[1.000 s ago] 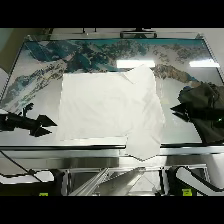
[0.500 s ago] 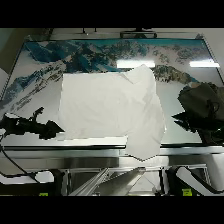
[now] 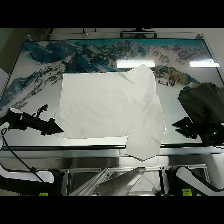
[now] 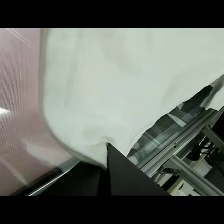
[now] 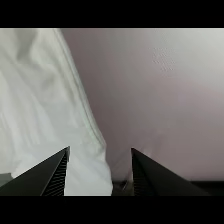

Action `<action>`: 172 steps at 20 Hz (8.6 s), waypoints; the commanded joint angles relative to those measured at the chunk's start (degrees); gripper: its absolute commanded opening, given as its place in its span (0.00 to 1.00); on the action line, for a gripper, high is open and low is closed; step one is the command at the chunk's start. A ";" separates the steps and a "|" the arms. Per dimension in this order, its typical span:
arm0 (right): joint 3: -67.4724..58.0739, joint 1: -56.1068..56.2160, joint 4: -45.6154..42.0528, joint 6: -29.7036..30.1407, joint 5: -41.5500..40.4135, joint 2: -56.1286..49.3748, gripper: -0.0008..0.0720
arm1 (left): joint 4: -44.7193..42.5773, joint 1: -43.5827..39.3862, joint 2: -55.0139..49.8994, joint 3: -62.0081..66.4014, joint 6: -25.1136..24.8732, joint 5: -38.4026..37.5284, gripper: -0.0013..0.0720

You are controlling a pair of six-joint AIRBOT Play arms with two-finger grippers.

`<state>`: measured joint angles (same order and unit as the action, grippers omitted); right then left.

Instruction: Fold the shirts.

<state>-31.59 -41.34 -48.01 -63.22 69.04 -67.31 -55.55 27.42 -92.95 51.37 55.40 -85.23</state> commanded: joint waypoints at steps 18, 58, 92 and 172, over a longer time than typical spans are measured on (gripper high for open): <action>-5.07 13.49 14.80 8.63 4.22 -9.92 0.04 | 1.75 0.55 -0.20 -0.33 -0.94 -2.01 0.05; -34.49 26.86 55.84 36.15 -21.88 -36.68 0.04 | 33.18 -4.79 -26.82 46.05 -3.93 2.54 0.05; -57.35 18.49 13.27 11.39 -0.48 -44.11 0.61 | 27.93 -8.22 -34.91 64.39 8.28 -4.61 0.42; -46.62 21.53 17.75 16.04 -9.60 -38.16 0.61 | 11.65 -11.80 -33.07 64.65 7.23 -1.31 0.50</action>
<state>-74.96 -18.31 -24.82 -46.76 54.54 -105.56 -43.86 14.70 -126.43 115.18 62.41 -86.41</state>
